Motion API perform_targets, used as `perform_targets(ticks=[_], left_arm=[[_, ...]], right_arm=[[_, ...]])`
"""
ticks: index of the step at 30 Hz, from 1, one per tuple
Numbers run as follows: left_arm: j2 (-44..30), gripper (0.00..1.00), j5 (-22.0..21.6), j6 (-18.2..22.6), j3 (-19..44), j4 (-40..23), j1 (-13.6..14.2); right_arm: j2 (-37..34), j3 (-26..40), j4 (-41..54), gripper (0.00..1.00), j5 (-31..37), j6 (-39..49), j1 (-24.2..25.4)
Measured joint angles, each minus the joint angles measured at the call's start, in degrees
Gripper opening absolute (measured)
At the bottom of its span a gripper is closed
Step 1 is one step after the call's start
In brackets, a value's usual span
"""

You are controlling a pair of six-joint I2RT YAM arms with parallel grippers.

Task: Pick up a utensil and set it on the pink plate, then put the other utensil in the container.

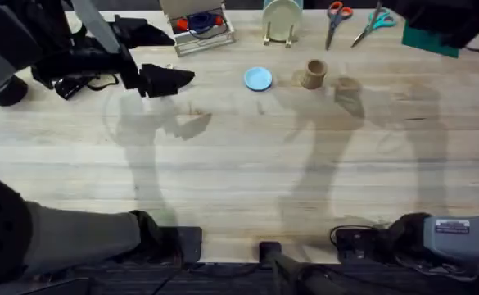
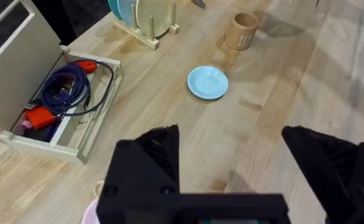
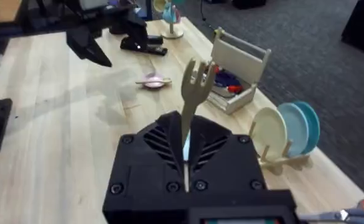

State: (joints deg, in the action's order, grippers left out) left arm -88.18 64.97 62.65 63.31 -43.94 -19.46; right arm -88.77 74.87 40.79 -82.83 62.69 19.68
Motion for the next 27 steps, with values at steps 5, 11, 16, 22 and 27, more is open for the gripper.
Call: perform_targets(ticks=[5,11,16,22,27], left_arm=[[0.0,0.993,0.0,0.0,0.0,0.0,0.0],[0.0,0.992,0.0,0.0,0.0,0.0,0.0],[0.0,0.993,0.0,0.0,0.0,0.0,0.0],[0.0,0.993,0.0,0.0,0.0,0.0,0.0],[0.0,0.993,0.0,0.0,0.0,0.0,0.0]], right_arm=[[-4.4,0.0,-1.7,0.031,0.0,2.1,0.0],[-5.5,0.0,-2.1,0.031,0.0,3.8,0.0],[-5.5,0.0,-2.2,0.031,0.0,5.1,0.0],[-5.5,0.0,-2.2,0.031,0.0,8.5,-0.2],[-5.5,0.0,-2.8,0.031,0.0,9.8,-0.8]])
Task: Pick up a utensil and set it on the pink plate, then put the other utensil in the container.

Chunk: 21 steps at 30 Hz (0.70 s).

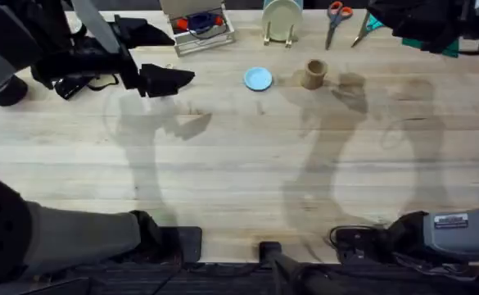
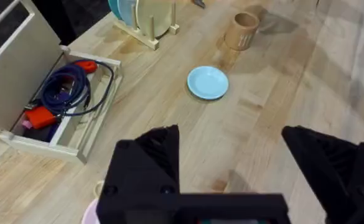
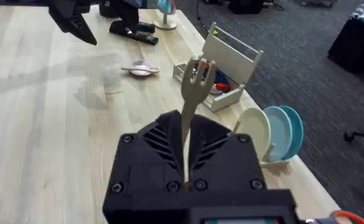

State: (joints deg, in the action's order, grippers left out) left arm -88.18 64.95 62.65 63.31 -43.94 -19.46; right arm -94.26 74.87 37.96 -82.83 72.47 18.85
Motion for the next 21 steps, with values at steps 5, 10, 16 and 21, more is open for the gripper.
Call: perform_targets(ticks=[5,10,16,21], left_arm=[[0.0,0.993,0.0,0.0,0.0,0.0,0.0],[0.0,0.993,0.0,0.0,0.0,0.0,0.0],[0.0,0.993,0.0,0.0,0.0,0.0,0.0],[0.0,0.993,0.0,0.0,0.0,0.0,0.0]], right_arm=[[-1.6,0.0,-0.7,0.031,0.0,0.0,-0.3],[-6.7,0.0,-1.9,0.031,0.0,0.0,-0.3],[-11.0,0.0,-3.4,0.031,0.0,0.0,-0.3],[-14.0,0.0,-4.3,0.031,0.0,0.5,-0.6]])
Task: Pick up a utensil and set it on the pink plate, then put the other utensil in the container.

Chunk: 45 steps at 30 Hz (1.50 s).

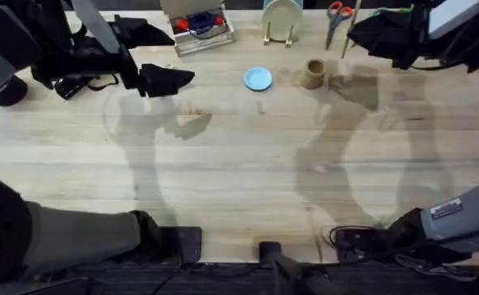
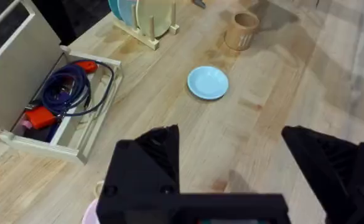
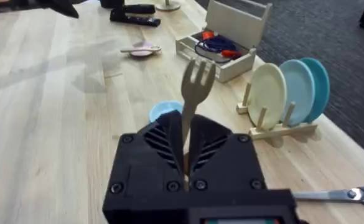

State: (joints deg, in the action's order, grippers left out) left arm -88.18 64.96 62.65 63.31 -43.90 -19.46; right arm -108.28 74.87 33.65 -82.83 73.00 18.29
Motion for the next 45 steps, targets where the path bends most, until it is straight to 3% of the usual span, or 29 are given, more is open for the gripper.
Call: perform_targets(ticks=[18,34,45], left_arm=[[0.0,0.994,0.0,0.0,0.0,0.0,0.0],[0.0,0.993,0.0,0.0,0.0,0.0,0.0],[0.0,0.993,0.0,0.0,0.0,0.0,0.0]], right_arm=[[-11.1,0.0,-2.2,0.031,0.0,3.4,-1.6],[-12.2,0.0,-2.5,0.031,0.0,6.8,-1.6],[-17.0,0.0,-2.8,0.031,-0.6,8.9,-1.6]])
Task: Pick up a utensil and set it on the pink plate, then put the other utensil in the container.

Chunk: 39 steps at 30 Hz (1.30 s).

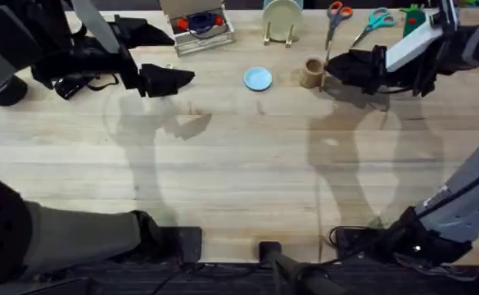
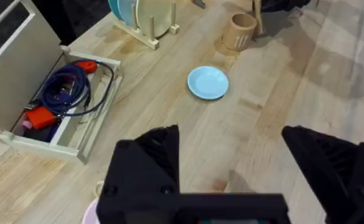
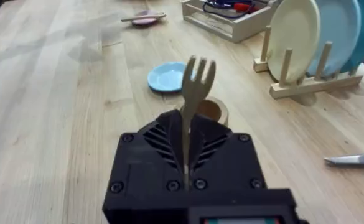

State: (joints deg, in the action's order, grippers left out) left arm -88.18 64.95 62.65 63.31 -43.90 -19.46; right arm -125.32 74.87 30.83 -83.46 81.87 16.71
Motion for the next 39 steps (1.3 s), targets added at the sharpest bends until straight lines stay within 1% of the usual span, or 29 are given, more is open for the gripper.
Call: perform_targets(ticks=[19,30,39], left_arm=[[0.0,0.994,0.0,0.0,0.0,0.0,0.0],[0.0,0.993,0.0,0.0,0.0,0.0,0.0],[0.0,0.993,0.0,0.0,0.0,0.0,0.0]], right_arm=[[0.4,0.0,0.6,0.031,-0.1,0.0,0.0],[10.2,0.0,0.7,0.031,-0.2,-0.2,0.0],[15.9,0.0,0.6,0.031,-0.2,-0.5,-0.4]])
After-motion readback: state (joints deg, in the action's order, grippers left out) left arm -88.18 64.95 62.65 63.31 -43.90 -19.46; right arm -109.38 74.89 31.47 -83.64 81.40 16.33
